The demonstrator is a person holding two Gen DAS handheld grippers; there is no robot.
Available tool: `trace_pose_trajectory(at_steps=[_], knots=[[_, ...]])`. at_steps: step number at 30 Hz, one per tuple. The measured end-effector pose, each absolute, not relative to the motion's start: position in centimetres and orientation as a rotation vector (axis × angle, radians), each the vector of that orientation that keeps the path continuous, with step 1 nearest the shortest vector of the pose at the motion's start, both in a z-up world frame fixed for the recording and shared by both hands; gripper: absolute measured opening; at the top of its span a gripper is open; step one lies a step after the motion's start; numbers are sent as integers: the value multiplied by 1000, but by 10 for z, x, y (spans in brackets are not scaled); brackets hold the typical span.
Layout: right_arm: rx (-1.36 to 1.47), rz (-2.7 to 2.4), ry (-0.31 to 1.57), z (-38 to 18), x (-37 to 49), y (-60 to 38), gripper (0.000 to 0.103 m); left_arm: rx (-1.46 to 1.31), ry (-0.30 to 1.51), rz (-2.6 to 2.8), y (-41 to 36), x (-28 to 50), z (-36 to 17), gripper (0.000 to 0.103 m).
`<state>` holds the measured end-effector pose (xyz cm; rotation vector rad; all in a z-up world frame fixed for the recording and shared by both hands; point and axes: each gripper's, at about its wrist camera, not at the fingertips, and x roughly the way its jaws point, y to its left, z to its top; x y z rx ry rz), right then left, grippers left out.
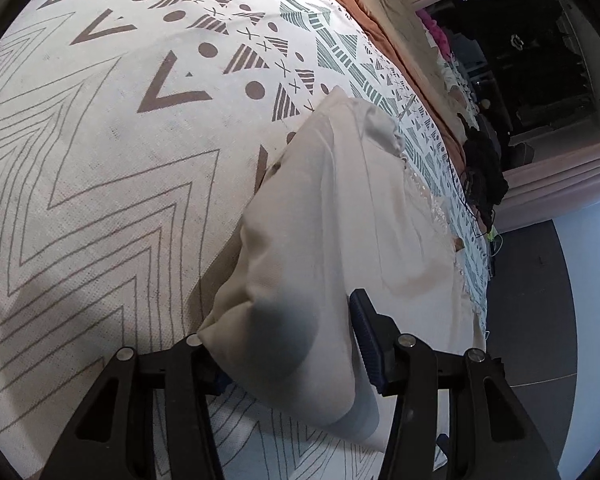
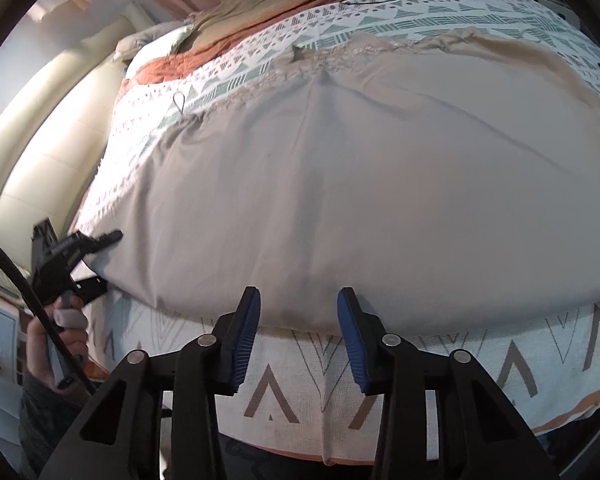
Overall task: Fold large clothes
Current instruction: 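Grasp the jacket side with the right gripper while the left gripper lifts and folds its side over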
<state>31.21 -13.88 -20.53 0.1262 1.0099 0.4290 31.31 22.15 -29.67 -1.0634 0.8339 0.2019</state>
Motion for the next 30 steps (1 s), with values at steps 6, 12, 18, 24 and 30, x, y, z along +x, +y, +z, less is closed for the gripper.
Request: trace_pose_trajectory(at_steps=[6, 12, 18, 24, 30], knots=[[65, 380, 1040, -220, 328, -125, 28, -1052, 828, 202, 221, 312, -293, 25], [41, 372, 1019, -215, 333, -109, 25, -1010, 757, 172, 213, 312, -262, 15], [38, 386, 1022, -222, 334, -106, 25, -944, 700, 97, 195, 324, -213, 13], [91, 390, 1055, -224, 349, -114, 25, -922, 654, -7, 169, 342, -168, 13], [160, 398, 1069, -223, 354, -119, 25, -937, 622, -126, 141, 358, -128, 13]])
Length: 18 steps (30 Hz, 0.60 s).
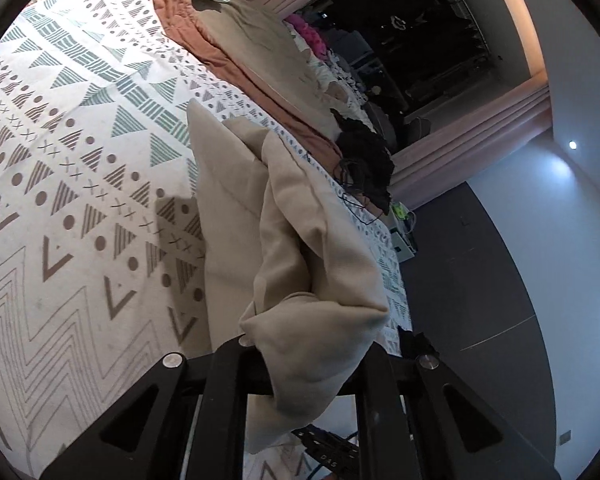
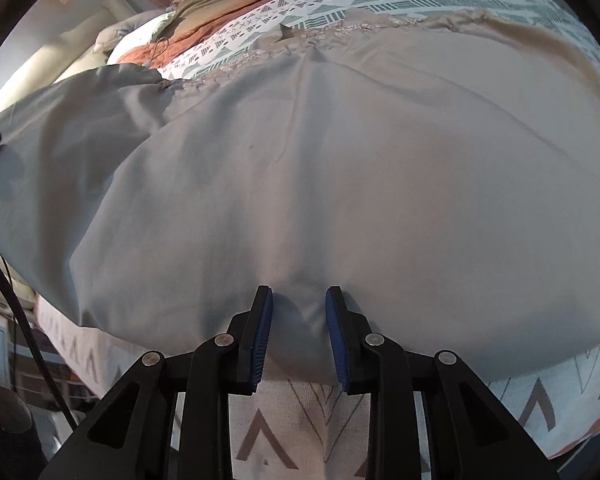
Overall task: Fold large clothes
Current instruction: 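Grasp the jacket side with the right gripper while the left gripper lifts and folds its side over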
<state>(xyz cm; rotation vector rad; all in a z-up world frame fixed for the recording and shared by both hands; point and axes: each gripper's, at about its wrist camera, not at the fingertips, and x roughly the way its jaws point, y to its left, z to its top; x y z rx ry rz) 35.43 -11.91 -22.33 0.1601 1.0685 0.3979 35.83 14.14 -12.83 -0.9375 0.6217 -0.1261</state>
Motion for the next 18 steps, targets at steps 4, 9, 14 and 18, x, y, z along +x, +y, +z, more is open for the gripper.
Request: trace_pose_trajectory(at_steps=[4, 9, 14, 18], knots=[[247, 443, 1072, -217, 356, -138, 25, -932, 610, -192, 121, 368, -105, 13], [328, 438, 1013, -199, 350, -175, 42, -920, 609, -262, 92, 385, -81, 13], [415, 429, 944, -184, 343, -221, 72, -897, 632, -310, 58, 404, -70, 13], [465, 405, 892, -174, 332, -259, 72, -875, 656, -349, 27, 420, -64, 13]])
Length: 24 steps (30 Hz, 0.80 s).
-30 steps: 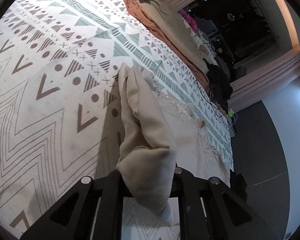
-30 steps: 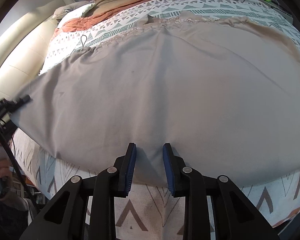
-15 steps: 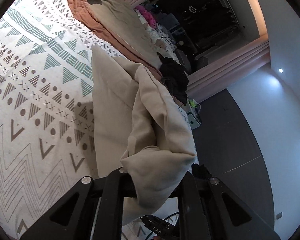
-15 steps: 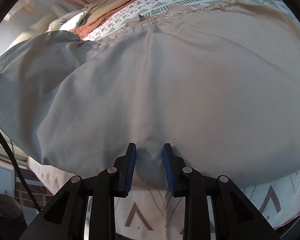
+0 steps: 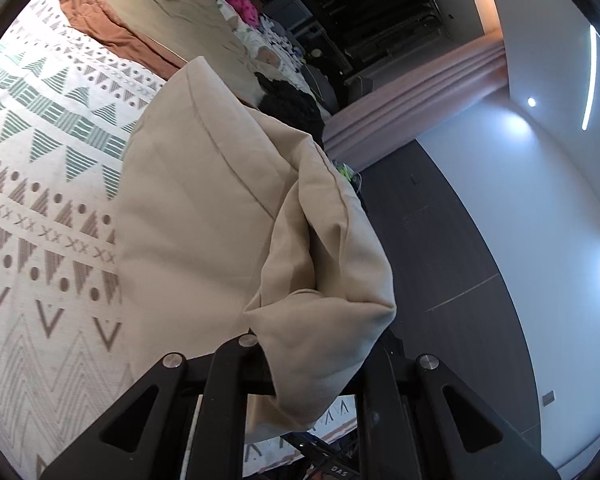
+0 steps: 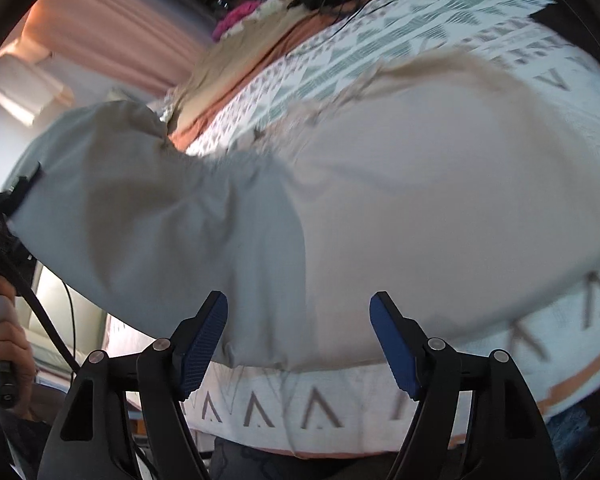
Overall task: Fold large clothes
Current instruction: 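Grasp the jacket side with the right gripper while the left gripper lifts and folds its side over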
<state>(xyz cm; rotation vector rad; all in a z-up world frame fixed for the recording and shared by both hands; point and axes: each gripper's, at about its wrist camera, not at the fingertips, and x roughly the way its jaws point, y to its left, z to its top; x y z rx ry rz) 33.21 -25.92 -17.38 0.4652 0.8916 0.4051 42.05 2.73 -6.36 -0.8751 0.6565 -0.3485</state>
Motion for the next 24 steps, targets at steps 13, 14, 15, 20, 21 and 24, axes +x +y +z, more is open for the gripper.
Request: trace_pose_trajectory(at_steps=[13, 14, 15, 20, 21, 24], knots=[[573, 273, 829, -178, 288, -364, 72, -854, 855, -434, -97, 494, -106, 13], [581, 256, 827, -180, 284, -373, 72, -854, 870, -440, -106, 498, -110, 13], [589, 244, 825, -179, 281, -378, 72, -852, 886, -449, -115, 500, -115, 13], [630, 192, 823, -179, 271, -404, 72, -823, 933, -478, -152, 507, -121, 13], [635, 187, 821, -179, 269, -407, 72, -812, 941, -485, -159, 508, -122, 13], [652, 179, 821, -179, 262, -416, 72, -788, 973, -502, -174, 510, -126, 13]])
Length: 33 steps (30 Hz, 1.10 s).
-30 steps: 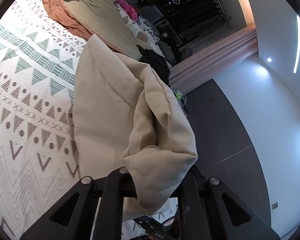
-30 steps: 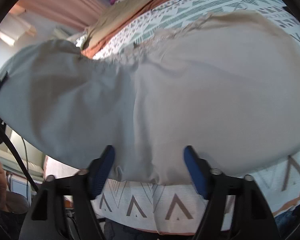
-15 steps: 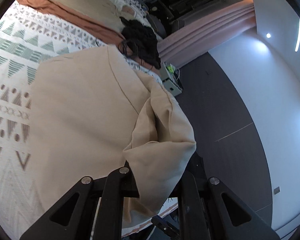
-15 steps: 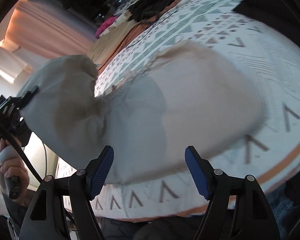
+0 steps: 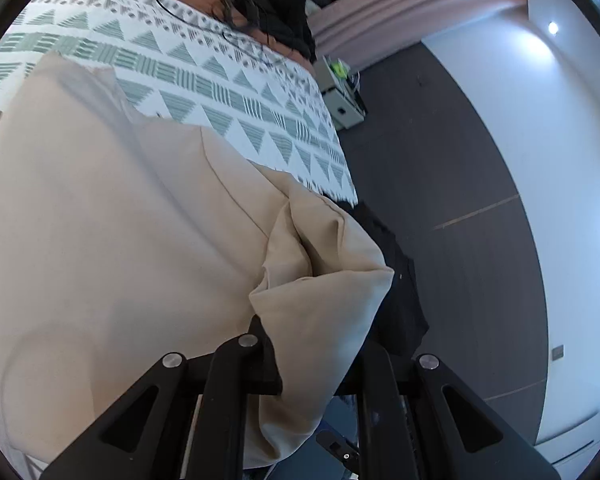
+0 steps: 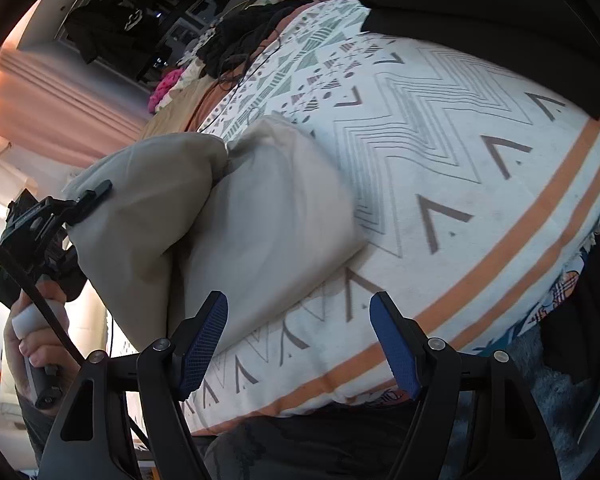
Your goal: Fold large clothes
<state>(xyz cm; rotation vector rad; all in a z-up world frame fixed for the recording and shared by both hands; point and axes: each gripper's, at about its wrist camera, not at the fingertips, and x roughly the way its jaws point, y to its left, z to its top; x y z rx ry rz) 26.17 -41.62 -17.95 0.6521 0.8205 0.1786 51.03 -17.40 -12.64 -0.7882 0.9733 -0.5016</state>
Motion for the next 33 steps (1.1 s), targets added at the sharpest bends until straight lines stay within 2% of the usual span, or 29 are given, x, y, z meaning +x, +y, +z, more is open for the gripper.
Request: trace_pose_trajectory(at_steps=[8, 10, 11, 12, 13, 15, 17, 26, 33], knots=[[671, 166, 832, -184, 253, -442, 72, -711, 1081, -493, -220, 513, -151, 13], [676, 160, 835, -185, 251, -447, 72, -721, 1119, -491, -223, 513, -162, 19], [679, 157, 837, -185, 251, -448, 72, -738, 1141, -501, -224, 514, -168, 28], [681, 154, 838, -185, 251, -451, 72, -759, 1161, -517, -224, 513, -173, 42], [684, 152, 838, -185, 252, -452, 72, -783, 1175, -534, -223, 512, -177, 50], [695, 157, 834, -185, 253, -454, 72, -807, 1180, -556, -222, 508, -180, 77], [703, 177, 825, -184, 259, -453, 72, -793, 1165, -566, -220, 503, -175, 84], [682, 299, 814, -185, 283, -428, 72, -702, 1066, -467, -165, 482, -146, 85], [656, 329, 855, -201, 312, -408, 72, -655, 1023, -294, -96, 460, -147, 85]])
